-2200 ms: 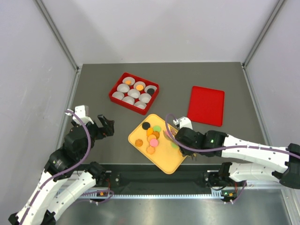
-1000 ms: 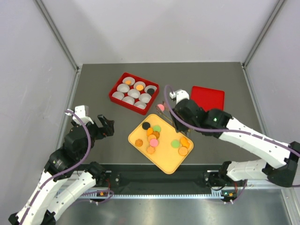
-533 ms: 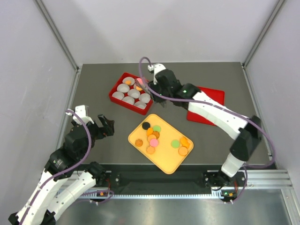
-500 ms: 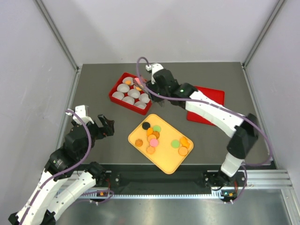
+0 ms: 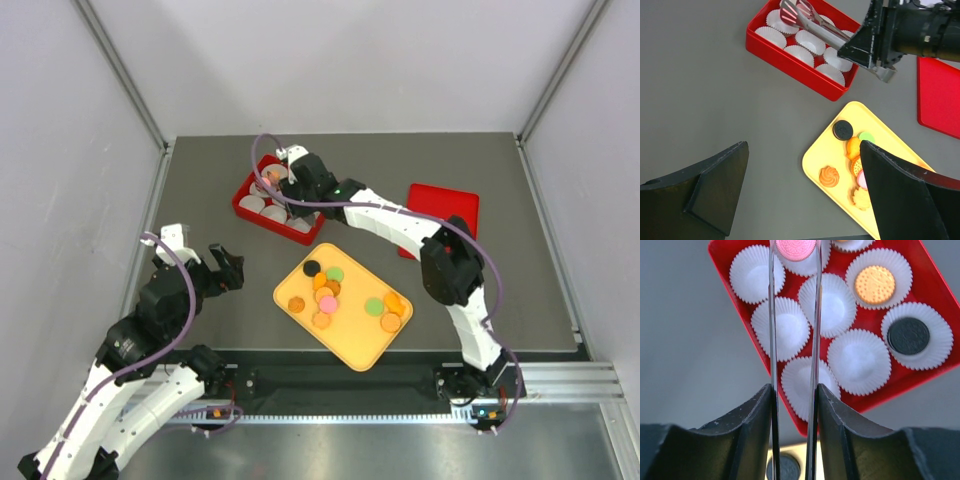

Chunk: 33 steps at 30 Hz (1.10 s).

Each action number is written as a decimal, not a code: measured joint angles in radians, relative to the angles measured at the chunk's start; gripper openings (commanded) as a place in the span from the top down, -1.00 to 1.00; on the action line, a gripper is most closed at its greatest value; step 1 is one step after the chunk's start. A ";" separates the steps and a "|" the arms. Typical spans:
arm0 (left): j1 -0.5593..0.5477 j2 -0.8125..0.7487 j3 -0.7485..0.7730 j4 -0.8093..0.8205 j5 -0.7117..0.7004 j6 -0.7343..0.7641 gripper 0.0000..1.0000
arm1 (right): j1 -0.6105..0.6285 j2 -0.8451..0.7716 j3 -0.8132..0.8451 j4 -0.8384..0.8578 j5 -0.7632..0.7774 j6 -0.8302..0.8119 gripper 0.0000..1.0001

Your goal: Pack the cookies

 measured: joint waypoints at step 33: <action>0.000 0.006 0.000 0.000 -0.010 0.000 -0.95 | 0.000 0.098 0.125 0.006 0.023 -0.003 0.02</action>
